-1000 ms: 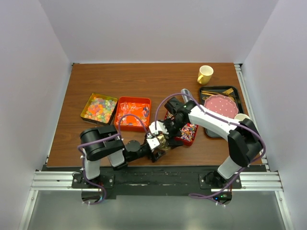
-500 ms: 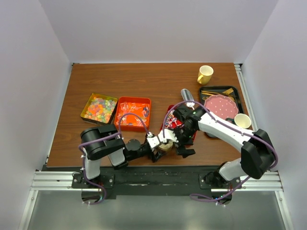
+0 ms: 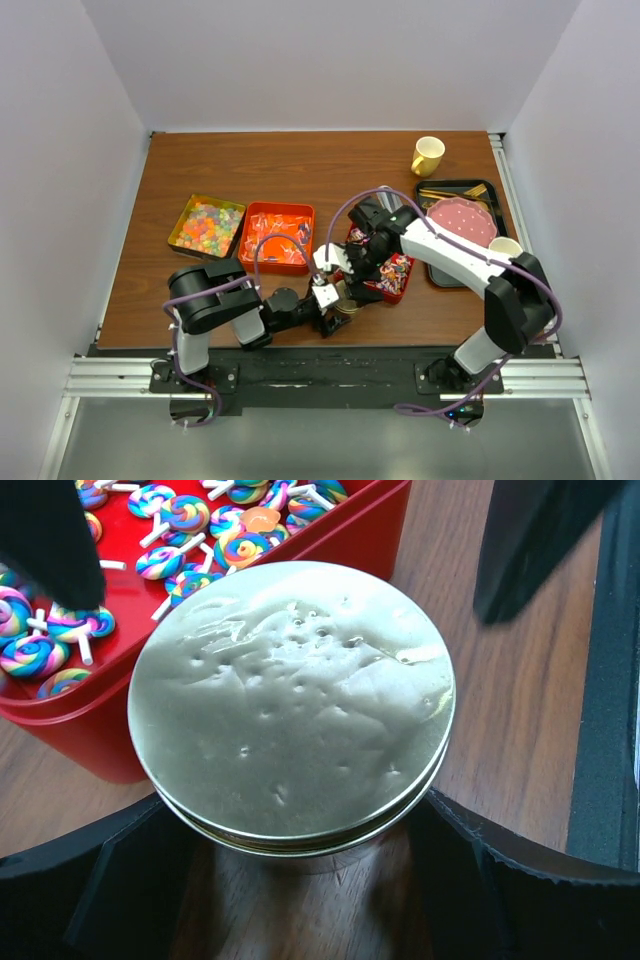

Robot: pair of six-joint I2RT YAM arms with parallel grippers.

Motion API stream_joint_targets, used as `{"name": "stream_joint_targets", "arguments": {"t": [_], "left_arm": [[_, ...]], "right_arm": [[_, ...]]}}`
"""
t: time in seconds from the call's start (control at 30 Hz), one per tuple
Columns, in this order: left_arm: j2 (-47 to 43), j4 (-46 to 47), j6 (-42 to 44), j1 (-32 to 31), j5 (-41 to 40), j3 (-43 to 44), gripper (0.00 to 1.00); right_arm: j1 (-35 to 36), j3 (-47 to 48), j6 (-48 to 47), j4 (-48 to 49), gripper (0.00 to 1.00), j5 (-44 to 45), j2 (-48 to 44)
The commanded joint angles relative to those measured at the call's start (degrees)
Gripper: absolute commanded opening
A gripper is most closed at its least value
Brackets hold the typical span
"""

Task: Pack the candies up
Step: Screw the bottle lid onto the packing bottle.

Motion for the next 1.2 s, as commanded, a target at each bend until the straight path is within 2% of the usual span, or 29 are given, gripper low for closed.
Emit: {"name": "stream_joint_targets", "arguments": {"t": [0.0, 0.33, 0.7, 0.93, 1.1, 1.17], "left_arm": [[2.19, -10.39, 2.12, -0.63, 0.57, -0.38, 0.0], [2.19, -10.48, 1.33, -0.55, -0.48, -0.38, 0.0], [2.63, -10.74, 0.63, -0.37, -1.89, -0.12, 0.0], [3.07, -10.92, 0.71, -0.37, -2.15, 0.15, 0.0], [3.16, -12.14, 1.06, -0.37, -0.66, 0.59, 0.0], [3.25, -12.15, 1.15, -0.46, -0.22, 0.59, 0.0]], "right_arm": [[1.58, 0.85, -0.42, 2.89, 0.99, -3.32, 1.21], [1.85, -1.96, -1.47, -0.35, 0.99, -0.25, 0.34], [1.41, -8.37, 4.14, -2.64, 0.99, 1.51, -7.91], [1.23, -12.15, 6.25, -9.06, 0.99, 1.59, -14.24], [-1.58, -9.79, 10.65, -3.71, 0.99, 1.86, -16.45], [-1.67, -9.0, 9.96, 1.38, 0.99, 2.12, -16.63]]}}
